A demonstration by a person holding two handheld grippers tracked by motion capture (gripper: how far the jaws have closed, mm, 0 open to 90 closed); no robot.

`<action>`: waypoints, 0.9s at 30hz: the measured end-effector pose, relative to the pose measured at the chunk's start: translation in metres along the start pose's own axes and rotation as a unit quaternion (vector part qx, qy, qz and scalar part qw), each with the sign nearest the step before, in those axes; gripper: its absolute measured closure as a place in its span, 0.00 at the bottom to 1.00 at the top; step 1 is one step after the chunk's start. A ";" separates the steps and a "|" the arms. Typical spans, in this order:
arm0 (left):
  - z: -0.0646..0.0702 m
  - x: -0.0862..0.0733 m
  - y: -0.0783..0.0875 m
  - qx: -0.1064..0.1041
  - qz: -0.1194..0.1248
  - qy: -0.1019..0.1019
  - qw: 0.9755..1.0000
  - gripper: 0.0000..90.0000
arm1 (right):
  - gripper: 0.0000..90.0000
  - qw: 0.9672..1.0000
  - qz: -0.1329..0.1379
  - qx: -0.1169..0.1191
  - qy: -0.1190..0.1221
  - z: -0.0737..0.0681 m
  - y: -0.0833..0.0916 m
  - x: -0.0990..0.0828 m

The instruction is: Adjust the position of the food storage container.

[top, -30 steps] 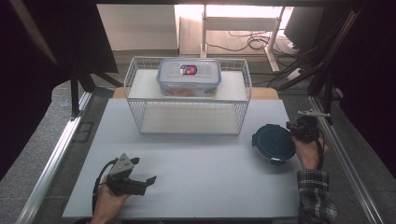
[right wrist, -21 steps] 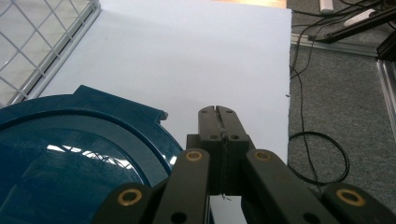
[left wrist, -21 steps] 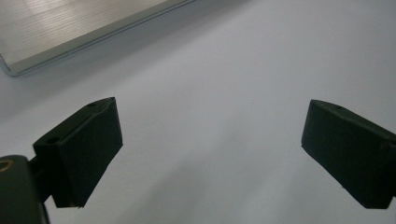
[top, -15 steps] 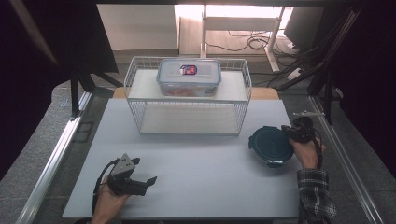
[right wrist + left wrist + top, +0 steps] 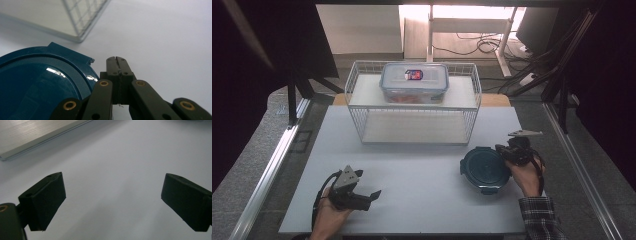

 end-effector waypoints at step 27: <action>0.003 0.000 -0.003 -0.003 -0.010 -0.005 1.000 0.06 | 1.00 0.999 -0.024 -0.004 -0.043 0.007 0.035 -0.048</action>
Point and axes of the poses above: each handheld gripper's, and its own axes: y roughly backward along the jaws, x roughly out of its top, z roughly to its right, the point moved 2 cm from there along -y, roughly forward along the jaws, and after that the axes turned 14 degrees about -x, right-handed, at the moved point
